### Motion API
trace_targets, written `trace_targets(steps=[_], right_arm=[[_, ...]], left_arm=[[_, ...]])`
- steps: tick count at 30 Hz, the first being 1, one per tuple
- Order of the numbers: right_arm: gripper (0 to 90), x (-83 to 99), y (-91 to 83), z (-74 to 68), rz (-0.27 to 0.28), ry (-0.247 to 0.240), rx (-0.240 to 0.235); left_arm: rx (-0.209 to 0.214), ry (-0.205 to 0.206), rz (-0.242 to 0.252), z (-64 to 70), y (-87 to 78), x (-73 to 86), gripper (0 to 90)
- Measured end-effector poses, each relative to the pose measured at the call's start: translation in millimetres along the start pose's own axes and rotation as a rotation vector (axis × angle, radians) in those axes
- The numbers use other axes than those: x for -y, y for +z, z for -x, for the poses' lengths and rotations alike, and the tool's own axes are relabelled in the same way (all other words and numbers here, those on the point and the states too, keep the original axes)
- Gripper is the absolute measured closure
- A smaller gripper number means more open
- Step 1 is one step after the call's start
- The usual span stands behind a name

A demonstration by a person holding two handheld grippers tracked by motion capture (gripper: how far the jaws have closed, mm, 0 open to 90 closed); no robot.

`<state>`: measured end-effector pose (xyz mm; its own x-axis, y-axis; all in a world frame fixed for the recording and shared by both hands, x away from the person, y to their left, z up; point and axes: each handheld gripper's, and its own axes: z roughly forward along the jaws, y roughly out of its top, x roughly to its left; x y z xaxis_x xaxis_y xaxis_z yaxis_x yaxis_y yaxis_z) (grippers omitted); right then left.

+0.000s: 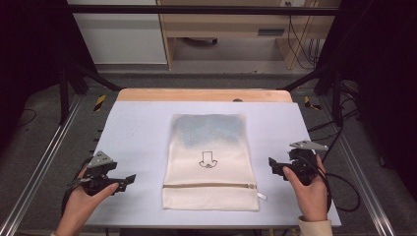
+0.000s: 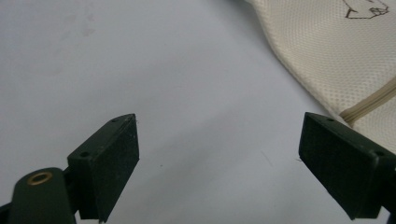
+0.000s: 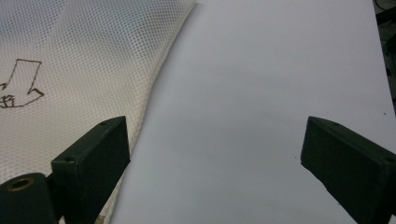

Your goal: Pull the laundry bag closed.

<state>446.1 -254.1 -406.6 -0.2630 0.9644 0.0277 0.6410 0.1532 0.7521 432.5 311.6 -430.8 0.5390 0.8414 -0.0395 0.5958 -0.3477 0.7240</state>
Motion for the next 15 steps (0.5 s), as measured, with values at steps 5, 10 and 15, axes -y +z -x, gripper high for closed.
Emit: trace_targets(steps=[5,10,15], right_arm=[[8.9,5.0,3.3,8.2,-0.017,0.013,0.015],[8.8,8.6,8.1,9.9,-0.044,0.017,0.02],[8.9,13.4,14.9,9.8,-0.081,0.009,0.028]], left_arm=[[-0.029,-0.01,-0.017,-7.6,3.4,3.1,12.2],[-0.051,-0.011,-0.036,-12.5,5.8,5.9,12.2],[-0.075,-0.005,-0.064,-16.9,7.2,8.4,12.2]])
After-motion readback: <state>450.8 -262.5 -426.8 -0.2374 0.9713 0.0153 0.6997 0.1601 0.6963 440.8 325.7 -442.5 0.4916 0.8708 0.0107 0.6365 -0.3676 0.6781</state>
